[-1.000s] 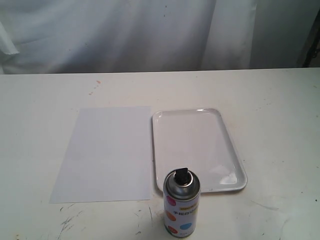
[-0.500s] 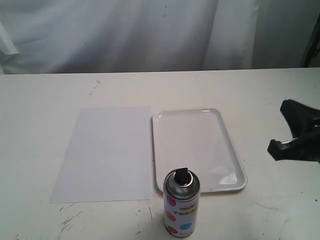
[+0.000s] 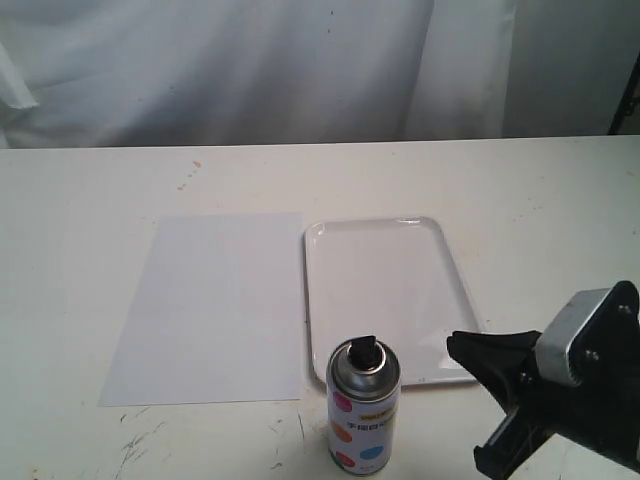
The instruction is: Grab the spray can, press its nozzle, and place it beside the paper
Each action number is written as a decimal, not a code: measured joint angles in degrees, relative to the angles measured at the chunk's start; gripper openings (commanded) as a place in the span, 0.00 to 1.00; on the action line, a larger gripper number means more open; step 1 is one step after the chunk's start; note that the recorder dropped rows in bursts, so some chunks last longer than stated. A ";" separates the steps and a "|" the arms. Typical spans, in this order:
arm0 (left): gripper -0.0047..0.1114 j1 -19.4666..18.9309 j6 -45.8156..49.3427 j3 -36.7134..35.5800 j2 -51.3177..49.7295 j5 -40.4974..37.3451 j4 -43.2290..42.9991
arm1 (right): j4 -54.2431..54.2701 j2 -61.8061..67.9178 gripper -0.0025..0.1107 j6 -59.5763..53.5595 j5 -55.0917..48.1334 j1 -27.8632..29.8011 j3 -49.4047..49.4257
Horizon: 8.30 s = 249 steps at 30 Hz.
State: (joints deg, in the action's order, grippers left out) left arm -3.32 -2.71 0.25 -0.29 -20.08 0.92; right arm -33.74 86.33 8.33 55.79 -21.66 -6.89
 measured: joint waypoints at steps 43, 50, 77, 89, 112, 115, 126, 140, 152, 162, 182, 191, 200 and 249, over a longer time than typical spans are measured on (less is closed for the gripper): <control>0.04 0.00 0.00 0.00 0.00 0.00 0.00 | -19.01 4.14 0.87 15.80 4.56 0.00 1.74; 0.04 0.00 0.00 0.00 0.00 0.00 0.00 | -18.40 4.21 0.86 15.80 3.31 0.00 -0.20; 0.04 0.00 0.00 0.00 0.00 0.00 0.00 | -19.37 14.47 0.86 14.58 2.34 -3.77 -7.92; 0.04 0.00 0.00 0.00 0.00 0.00 0.00 | -17.30 15.87 0.86 13.22 2.22 -5.64 -8.89; 0.04 0.00 0.00 0.00 0.00 0.00 0.00 | -16.27 17.76 0.86 15.25 -0.51 -9.16 -13.55; 0.04 0.00 0.00 0.00 0.00 0.00 0.00 | -16.27 17.76 0.86 15.91 -0.51 -9.16 -13.60; 0.04 0.00 0.00 0.00 0.00 0.00 0.00 | -16.27 17.76 0.81 18.22 -0.62 -9.63 -14.28; 0.04 0.00 0.00 0.00 0.00 0.00 0.00 | -14.87 17.76 0.61 18.87 -1.39 -10.91 -14.28; 0.04 0.00 0.00 0.00 0.00 0.00 0.00 | -12.69 17.76 0.02 22.00 -2.28 -10.91 -15.29; 0.04 0.00 0.00 0.00 0.00 0.00 0.00 | -22.17 11.71 0.02 33.57 -17.90 -12.59 -22.54; 0.04 0.00 0.00 0.00 0.00 0.00 0.00 | -47.62 10.08 0.02 50.14 -40.77 -19.16 -41.28; 0.04 0.00 0.00 0.00 0.00 0.00 0.00 | -53.72 11.55 0.02 50.14 -48.15 -23.81 -48.37; 0.04 0.00 0.00 0.00 0.00 0.00 0.00 | -56.85 17.92 0.02 47.73 -60.23 -29.04 -55.01; 0.04 0.00 -0.11 0.00 0.00 26.28 6.18 | -38.28 29.01 0.02 23.35 -85.76 -35.97 -68.05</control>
State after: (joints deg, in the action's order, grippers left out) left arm -3.32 -2.81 0.25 -0.29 6.20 7.10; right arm -72.02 115.34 31.68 -29.98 -57.63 -74.94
